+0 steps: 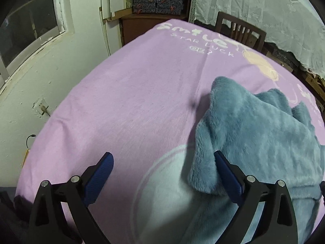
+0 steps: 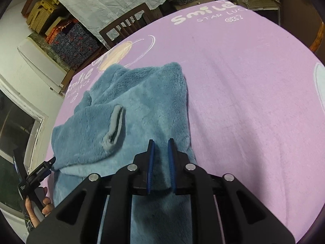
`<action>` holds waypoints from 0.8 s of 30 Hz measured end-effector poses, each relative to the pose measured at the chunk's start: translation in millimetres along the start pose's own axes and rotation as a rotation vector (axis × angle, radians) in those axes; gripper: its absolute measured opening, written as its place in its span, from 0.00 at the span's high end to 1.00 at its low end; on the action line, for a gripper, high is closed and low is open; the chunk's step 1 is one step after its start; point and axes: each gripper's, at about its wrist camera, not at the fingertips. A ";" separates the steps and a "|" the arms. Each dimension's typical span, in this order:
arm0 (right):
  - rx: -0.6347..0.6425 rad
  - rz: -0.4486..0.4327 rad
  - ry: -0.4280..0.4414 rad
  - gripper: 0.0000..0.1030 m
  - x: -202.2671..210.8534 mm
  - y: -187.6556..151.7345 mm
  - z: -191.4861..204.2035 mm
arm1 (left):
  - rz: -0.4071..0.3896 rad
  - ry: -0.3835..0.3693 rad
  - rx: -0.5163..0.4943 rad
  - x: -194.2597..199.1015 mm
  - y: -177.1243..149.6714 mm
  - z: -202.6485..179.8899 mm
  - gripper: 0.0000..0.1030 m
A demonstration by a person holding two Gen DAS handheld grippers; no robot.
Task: Fold large clothes
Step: 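Release the folded edge and withdraw the right gripper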
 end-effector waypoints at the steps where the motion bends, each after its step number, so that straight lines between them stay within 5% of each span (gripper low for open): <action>1: 0.001 -0.015 -0.002 0.87 4.5 -2.8 0.8 | -0.011 -0.005 -0.004 5.0 -1.6 -0.3 0.05; 7: 0.064 -0.084 0.004 0.70 28.5 -18.7 13.3 | -0.061 -0.042 -0.089 27.7 -24.5 -16.6 0.05; 13: 0.082 -0.048 0.020 0.61 35.1 -43.6 9.3 | 0.007 -0.136 -0.136 22.2 -42.1 -26.9 0.05; 17: 0.066 0.012 0.032 0.62 26.8 -52.0 2.3 | 0.029 -0.154 -0.182 23.4 -57.5 -32.7 0.05; 24: 0.012 -0.013 0.066 0.59 47.3 -66.0 -14.9 | 0.043 -0.216 -0.181 36.7 -75.3 -20.6 0.05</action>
Point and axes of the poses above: each gripper's, at about its wrist camera, not at the fingertips, and x roughly against the way its jaws point, z to its left, y to its top, and after that the axes turned 5 degrees about z, right-handed
